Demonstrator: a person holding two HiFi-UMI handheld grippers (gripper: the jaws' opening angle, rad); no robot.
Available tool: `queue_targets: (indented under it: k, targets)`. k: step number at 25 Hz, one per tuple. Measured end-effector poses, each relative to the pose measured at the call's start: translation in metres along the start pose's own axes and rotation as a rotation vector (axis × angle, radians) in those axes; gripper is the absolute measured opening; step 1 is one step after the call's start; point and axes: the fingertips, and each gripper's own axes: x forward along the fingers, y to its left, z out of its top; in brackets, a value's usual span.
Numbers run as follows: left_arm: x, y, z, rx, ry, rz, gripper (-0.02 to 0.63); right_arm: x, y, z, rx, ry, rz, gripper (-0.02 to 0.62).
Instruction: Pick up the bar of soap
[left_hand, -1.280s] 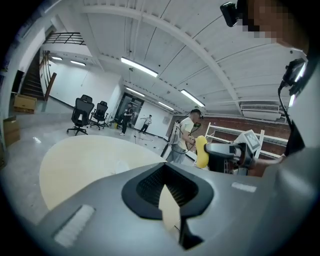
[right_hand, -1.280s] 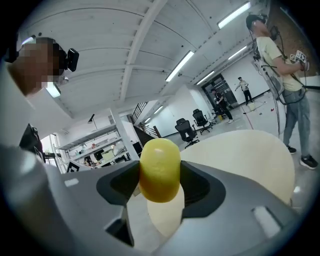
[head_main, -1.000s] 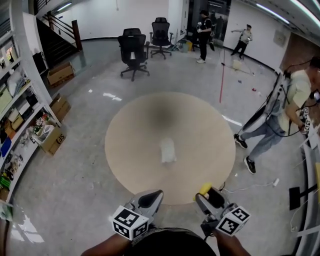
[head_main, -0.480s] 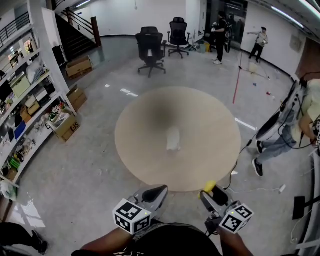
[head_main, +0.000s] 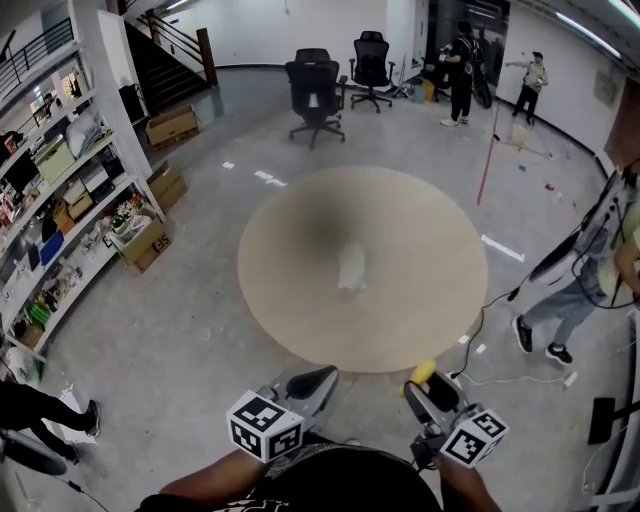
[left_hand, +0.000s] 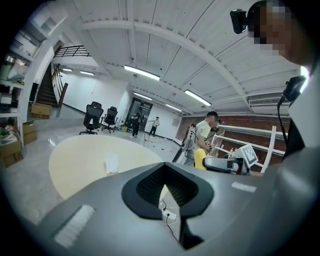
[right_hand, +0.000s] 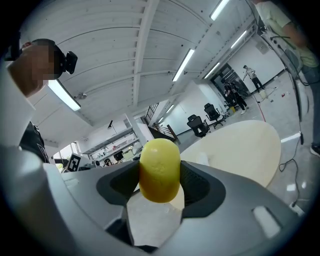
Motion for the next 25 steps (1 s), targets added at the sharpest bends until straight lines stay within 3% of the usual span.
queue_targets:
  k: [14,25]
  targets:
    - [0.012,-0.016,-0.001,0.027,0.003,0.001,0.006,-0.012,-0.011,-0.002,-0.019,0.015,-0.007,0.259]
    - [0.024,-0.016,-0.006,0.015,0.02,-0.011,0.006,-0.011,-0.034,-0.007,-0.003,0.052,-0.072,0.259]
